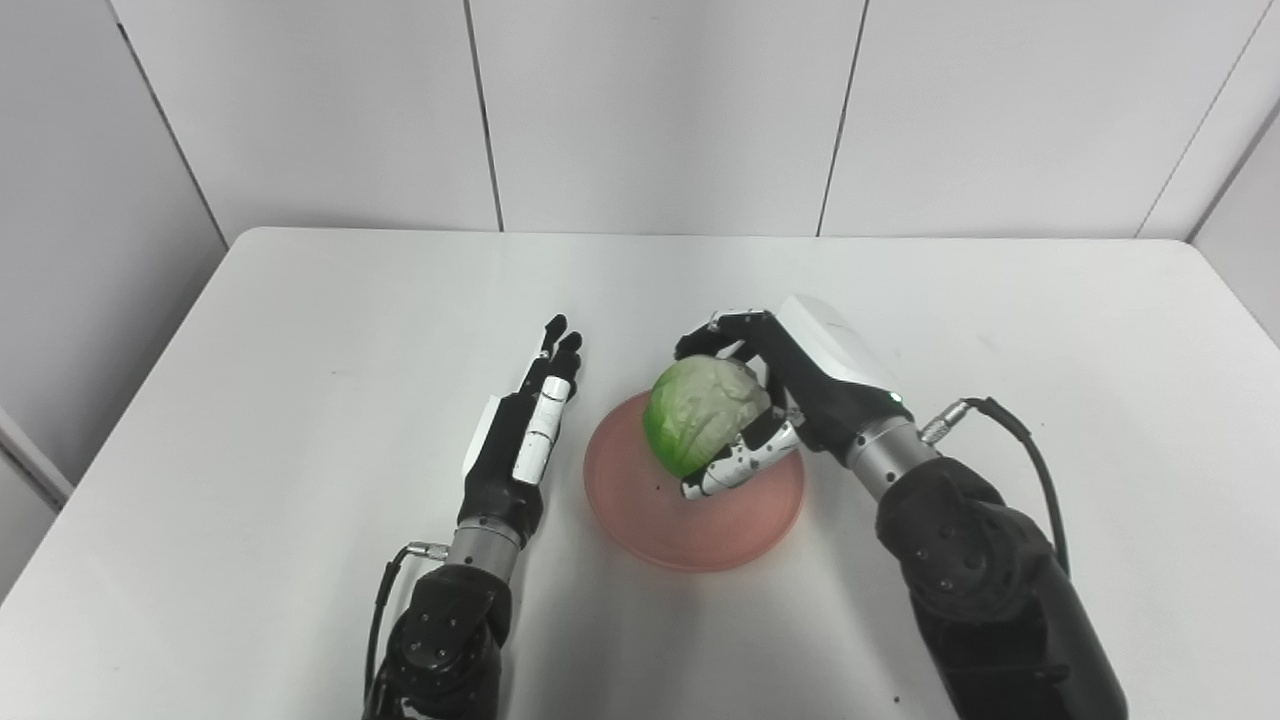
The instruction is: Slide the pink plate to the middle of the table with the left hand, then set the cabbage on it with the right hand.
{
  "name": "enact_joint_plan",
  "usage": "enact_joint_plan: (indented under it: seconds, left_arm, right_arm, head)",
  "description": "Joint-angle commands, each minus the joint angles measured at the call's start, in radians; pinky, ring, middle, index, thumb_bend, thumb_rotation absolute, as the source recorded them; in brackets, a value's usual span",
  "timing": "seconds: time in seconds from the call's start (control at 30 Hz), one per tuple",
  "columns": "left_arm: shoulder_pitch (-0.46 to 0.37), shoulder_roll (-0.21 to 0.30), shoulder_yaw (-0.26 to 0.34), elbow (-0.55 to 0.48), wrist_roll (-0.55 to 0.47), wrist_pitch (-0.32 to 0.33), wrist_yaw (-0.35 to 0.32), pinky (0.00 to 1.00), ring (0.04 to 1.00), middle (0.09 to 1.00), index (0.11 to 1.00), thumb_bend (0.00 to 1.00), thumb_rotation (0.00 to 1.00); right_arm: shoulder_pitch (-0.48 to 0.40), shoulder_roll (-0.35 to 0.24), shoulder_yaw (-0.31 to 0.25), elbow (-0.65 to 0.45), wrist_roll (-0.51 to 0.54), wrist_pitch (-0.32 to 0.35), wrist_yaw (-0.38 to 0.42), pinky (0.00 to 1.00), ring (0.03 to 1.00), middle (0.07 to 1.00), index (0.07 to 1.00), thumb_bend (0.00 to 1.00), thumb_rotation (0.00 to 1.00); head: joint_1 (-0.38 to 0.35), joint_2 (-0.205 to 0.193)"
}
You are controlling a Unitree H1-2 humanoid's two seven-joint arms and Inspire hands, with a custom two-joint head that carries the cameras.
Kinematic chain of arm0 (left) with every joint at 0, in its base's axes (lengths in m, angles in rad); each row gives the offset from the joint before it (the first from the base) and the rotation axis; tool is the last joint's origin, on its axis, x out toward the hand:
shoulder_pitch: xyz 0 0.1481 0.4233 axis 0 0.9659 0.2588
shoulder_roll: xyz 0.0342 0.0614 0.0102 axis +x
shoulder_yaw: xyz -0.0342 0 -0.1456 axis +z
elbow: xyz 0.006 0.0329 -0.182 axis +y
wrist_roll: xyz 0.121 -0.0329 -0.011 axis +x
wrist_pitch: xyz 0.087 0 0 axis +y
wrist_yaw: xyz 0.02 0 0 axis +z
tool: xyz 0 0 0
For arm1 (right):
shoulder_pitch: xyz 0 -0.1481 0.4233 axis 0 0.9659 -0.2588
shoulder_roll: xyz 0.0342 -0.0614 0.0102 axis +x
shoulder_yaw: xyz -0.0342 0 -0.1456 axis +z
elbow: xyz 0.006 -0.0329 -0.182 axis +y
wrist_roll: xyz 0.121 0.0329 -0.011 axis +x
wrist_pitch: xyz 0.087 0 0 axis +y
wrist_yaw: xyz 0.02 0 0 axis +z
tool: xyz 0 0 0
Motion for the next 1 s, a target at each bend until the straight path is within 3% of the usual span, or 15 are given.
enact_joint_plan:
  seconds: [0.0,0.2,0.4,0.5,0.57,0.63,0.7,0.77,0.87,0.9,0.97]
  left_arm:
    - [-0.022,-0.002,0.006,-0.043,-0.026,-0.006,-0.011,1.0,1.0,0.99,0.988,0.75,0.96]
    - [-0.015,0.006,0.013,-0.056,-0.052,0.009,-0.021,1.0,0.999,0.991,0.987,0.75,0.95]
    - [-0.012,0.011,0.012,-0.078,-0.061,0.034,-0.025,1.0,0.999,0.991,0.982,0.76,0.94]
    - [-0.01,0.015,0.014,-0.068,-0.071,0.023,-0.032,1.0,1.0,0.996,0.991,0.75,0.94]
    - [-0.014,0.013,0.016,-0.073,-0.076,0.039,-0.029,1.0,0.997,0.993,0.988,0.75,0.93]
    - [-0.018,0.013,0.016,-0.072,-0.076,0.049,-0.029,1.0,0.996,0.991,0.986,0.76,0.93]
    - [-0.015,0.012,0.017,-0.06,-0.081,0.032,-0.034,1.0,0.996,0.992,0.981,0.76,0.93]
    - [-0.011,0.013,0.018,-0.06,-0.089,0.026,-0.036,1.0,0.998,0.998,0.996,0.75,0.95]
    - [-0.016,0.017,0.02,-0.067,-0.093,0.04,-0.033,1.0,1.0,1.0,1.0,0.76,0.95]
    - [-0.018,0.018,0.021,-0.067,-0.093,0.043,-0.033,1.0,1.0,0.997,0.993,0.76,0.95]
    - [-0.014,0.02,0.02,-0.06,-0.099,0.035,-0.039,1.0,1.0,0.996,0.991,0.77,0.94]
  right_arm:
    - [-0.037,0.006,0.009,0.008,-0.014,-0.02,-0.021,0.25,0.33,0.436,0.504,0.52,0.0]
    - [-0.036,0.0,0.054,0.083,-0.06,-0.071,-0.074,0.21,0.284,0.397,0.502,0.52,0.0]
    - [-0.045,-0.021,0.078,0.13,-0.075,-0.106,-0.089,0.27,0.348,0.43,0.5,0.52,0.0]
    - [-0.039,-0.025,0.078,0.178,-0.076,-0.139,-0.125,0.26,0.336,0.412,0.504,0.52,0.0]
    - [-0.041,-0.027,0.074,0.18,-0.074,-0.129,-0.122,0.26,0.342,0.408,0.514,0.52,0.0]
    - [-0.037,-0.032,0.074,0.176,-0.084,-0.126,-0.13,0.26,0.35,0.409,0.519,0.52,0.0]
    - [-0.021,-0.039,0.08,0.184,-0.105,-0.154,-0.172,0.36,0.473,0.464,0.505,0.52,0.0]
    - [-0.01,-0.052,0.088,0.184,-0.131,-0.19,-0.215,0.53,0.64,0.668,0.498,0.51,0.13]
    - [-0.004,-0.061,0.089,0.161,-0.155,-0.206,-0.235,0.6,0.696,0.733,0.498,0.51,0.16]
    - [-0.001,-0.061,0.088,0.159,-0.158,-0.21,-0.239,0.62,0.724,0.762,0.644,0.62,0.33]
    - [0.012,-0.066,0.089,0.162,-0.146,-0.237,-0.249,0.67,0.76,0.793,0.735,0.69,0.44]
  head:
    - [0.001,0.01]
    - [-0.019,0.013]
    - [-0.029,0.013]
    - [-0.026,0.02]
    - [-0.013,0.034]
    - [-0.018,0.02]
    - [-0.029,0.006]
    - [-0.037,0.022]
    - [-0.049,0.028]
    - [-0.049,0.028]
    - [-0.047,0.009]
